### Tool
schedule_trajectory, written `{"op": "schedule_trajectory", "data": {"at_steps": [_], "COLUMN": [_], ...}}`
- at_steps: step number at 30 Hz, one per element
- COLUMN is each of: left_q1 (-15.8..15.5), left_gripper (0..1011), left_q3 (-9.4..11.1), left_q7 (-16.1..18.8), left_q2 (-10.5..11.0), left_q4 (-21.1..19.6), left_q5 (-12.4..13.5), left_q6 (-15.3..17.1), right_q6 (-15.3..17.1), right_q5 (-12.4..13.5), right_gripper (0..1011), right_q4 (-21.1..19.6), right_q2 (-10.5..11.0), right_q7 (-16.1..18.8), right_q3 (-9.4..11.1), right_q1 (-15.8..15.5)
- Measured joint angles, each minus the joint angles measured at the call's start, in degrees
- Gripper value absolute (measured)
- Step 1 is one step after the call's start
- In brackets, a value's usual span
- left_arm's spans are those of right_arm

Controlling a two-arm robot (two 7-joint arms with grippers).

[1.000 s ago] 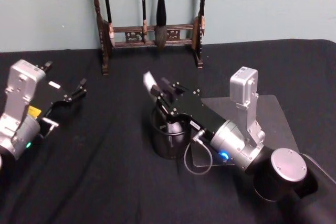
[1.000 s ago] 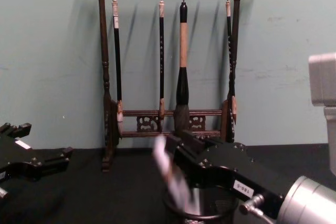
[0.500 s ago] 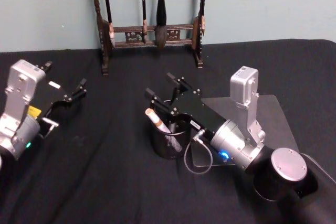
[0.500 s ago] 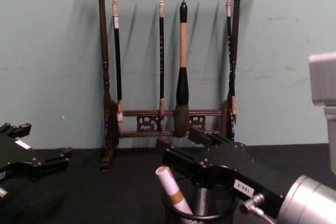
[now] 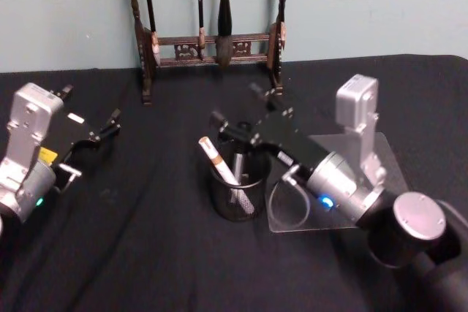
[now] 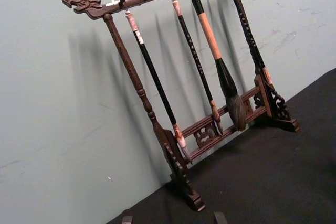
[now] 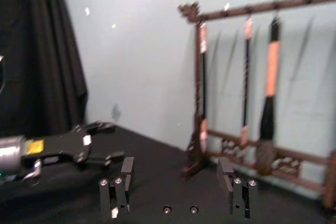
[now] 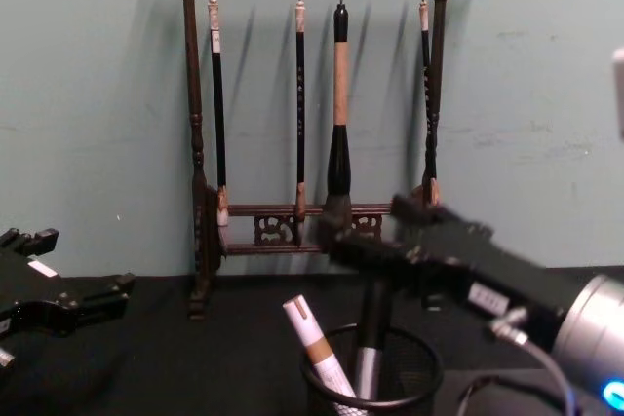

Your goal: Pick up the water-based marker from the table and place it into the pen holder.

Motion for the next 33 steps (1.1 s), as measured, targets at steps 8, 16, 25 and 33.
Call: {"op": "schedule_trajectory", "data": {"at_steps": [8, 16, 25, 33], "left_q1": [0.0, 0.0, 0.0, 0.0], "left_gripper": [1001, 1001, 1001, 1001], "left_q3": [0.0, 0.0, 0.0, 0.0], "left_q7": [0.0, 0.0, 0.0, 0.0], "left_q2": [0.0, 0.0, 0.0, 0.0], "left_q4": [0.0, 0.0, 0.0, 0.0], "left_q5": [0.0, 0.0, 0.0, 0.0], "left_q6": [0.0, 0.0, 0.0, 0.0], "right_q6": [-0.2, 0.7, 6.7, 11.8], "right_q5": [-0.1, -2.3, -7.3, -10.5], "right_gripper": [1002, 1002, 1002, 1002], "right_q4": [-4.2, -5.6, -4.1, -1.5], "right_q2": [1.8, 3.7, 4.6, 4.3], "right_q7": [-3.6, -7.6, -13.6, -15.9], "right_q3": [4.3, 8.5, 11.4, 12.1], "right_q1": [-0.8, -2.4, -3.9, -4.1]}}
